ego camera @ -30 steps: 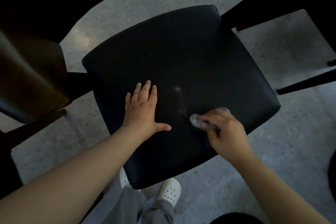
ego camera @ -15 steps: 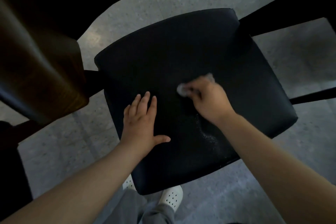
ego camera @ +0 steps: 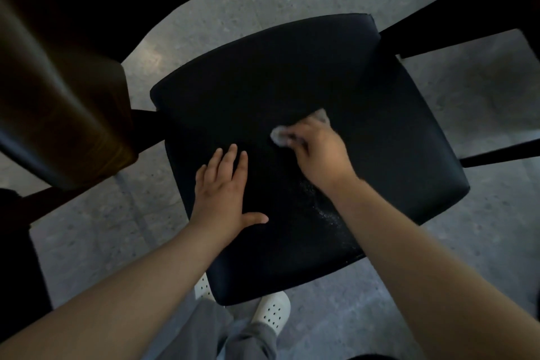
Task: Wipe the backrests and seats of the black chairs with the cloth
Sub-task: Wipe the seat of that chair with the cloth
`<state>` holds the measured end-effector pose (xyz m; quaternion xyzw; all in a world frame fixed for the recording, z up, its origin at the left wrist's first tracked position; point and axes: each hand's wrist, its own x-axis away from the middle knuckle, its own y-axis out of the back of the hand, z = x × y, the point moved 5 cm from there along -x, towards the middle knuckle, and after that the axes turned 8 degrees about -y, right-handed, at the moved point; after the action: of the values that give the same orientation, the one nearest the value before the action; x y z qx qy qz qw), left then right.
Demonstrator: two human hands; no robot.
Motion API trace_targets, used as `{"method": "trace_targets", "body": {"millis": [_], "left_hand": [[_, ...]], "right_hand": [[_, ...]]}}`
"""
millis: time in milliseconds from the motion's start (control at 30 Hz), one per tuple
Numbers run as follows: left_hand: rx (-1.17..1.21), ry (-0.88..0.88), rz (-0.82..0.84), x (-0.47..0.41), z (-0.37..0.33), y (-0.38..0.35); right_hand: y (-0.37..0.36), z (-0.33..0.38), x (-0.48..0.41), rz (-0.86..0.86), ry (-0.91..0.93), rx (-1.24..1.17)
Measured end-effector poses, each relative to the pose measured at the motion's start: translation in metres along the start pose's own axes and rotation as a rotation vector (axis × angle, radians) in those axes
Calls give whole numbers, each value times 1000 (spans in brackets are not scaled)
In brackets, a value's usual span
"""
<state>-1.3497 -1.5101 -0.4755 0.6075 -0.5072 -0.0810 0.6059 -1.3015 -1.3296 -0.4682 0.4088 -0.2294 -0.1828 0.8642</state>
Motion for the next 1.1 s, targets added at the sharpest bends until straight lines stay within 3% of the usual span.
{"method": "trace_targets", "body": {"millis": [167, 400, 500, 700, 900, 1000, 1100], "left_hand": [[-32, 8, 27, -1, -2, 1], [-38, 9, 26, 0, -2, 1], [-41, 9, 22, -1, -2, -1], [-81, 13, 33, -1, -3, 0], [-88, 38, 43, -2, -5, 0], [-96, 43, 42, -2, -5, 2], [-97, 21, 50, 1, -6, 4]], "right_hand": [[15, -15, 108, 249, 25, -43], [27, 1, 27, -91, -12, -39], [7, -5, 20, -69, -60, 1], [14, -25, 135, 166, -13, -12], [30, -8, 92, -69, 20, -12], [2, -5, 62, -70, -28, 19], [-10, -14, 98, -83, -28, -15]]}}
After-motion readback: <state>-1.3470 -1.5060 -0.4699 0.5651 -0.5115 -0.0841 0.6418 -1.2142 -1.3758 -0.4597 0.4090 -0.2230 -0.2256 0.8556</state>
